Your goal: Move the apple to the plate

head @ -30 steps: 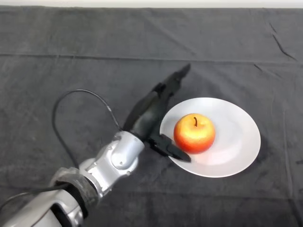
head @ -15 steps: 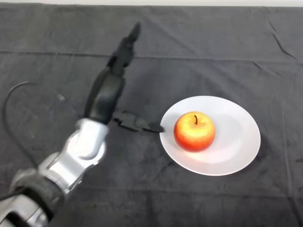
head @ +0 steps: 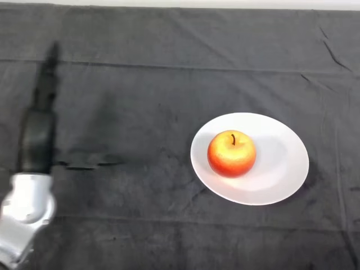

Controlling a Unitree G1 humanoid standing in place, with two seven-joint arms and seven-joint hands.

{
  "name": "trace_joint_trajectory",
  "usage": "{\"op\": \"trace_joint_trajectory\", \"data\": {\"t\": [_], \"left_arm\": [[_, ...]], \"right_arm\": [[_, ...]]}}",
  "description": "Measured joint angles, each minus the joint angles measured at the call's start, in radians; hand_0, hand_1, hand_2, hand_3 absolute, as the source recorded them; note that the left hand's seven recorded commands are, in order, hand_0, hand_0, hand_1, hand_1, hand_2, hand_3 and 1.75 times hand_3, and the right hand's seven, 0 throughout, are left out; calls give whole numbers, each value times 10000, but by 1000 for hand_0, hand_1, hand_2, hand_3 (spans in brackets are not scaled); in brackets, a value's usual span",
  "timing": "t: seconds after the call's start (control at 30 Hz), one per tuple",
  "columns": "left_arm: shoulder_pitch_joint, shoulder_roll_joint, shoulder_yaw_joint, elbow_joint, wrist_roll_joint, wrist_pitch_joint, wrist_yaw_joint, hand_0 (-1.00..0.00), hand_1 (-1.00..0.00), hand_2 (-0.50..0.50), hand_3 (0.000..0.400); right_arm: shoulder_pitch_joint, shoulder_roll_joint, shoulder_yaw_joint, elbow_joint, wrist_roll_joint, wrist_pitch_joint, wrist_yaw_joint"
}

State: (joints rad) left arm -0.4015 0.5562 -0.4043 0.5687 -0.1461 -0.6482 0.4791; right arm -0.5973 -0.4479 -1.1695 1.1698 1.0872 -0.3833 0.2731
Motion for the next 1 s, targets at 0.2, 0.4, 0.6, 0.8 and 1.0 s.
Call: {"op": "trace_joint_trajectory", "data": {"t": [0.2, 0.4, 0.6, 0.8, 1.0], "left_arm": [[537, 467, 1009, -378, -384, -93, 10, 0, 0, 0, 0], [1237, 551, 2054, -399, -683, -265, 53, 0, 0, 0, 0], [1519, 564, 2766, -303, -832, -467, 84, 0, 0, 0, 0], [1516, 563, 3447, 191, -853, -623, 146, 0, 0, 0, 0], [1507, 559, 3839, 675, -705, -733, 173, 0, 0, 0, 0]], "right_arm": [[-1, 0, 5, 0, 0, 5, 0], [0, 0, -1, 0, 0, 1, 0], [0, 0, 0, 0, -1, 3, 0], [0, 0, 0, 0, 0, 3, 0], [0, 0, 0, 0, -1, 3, 0]]}}
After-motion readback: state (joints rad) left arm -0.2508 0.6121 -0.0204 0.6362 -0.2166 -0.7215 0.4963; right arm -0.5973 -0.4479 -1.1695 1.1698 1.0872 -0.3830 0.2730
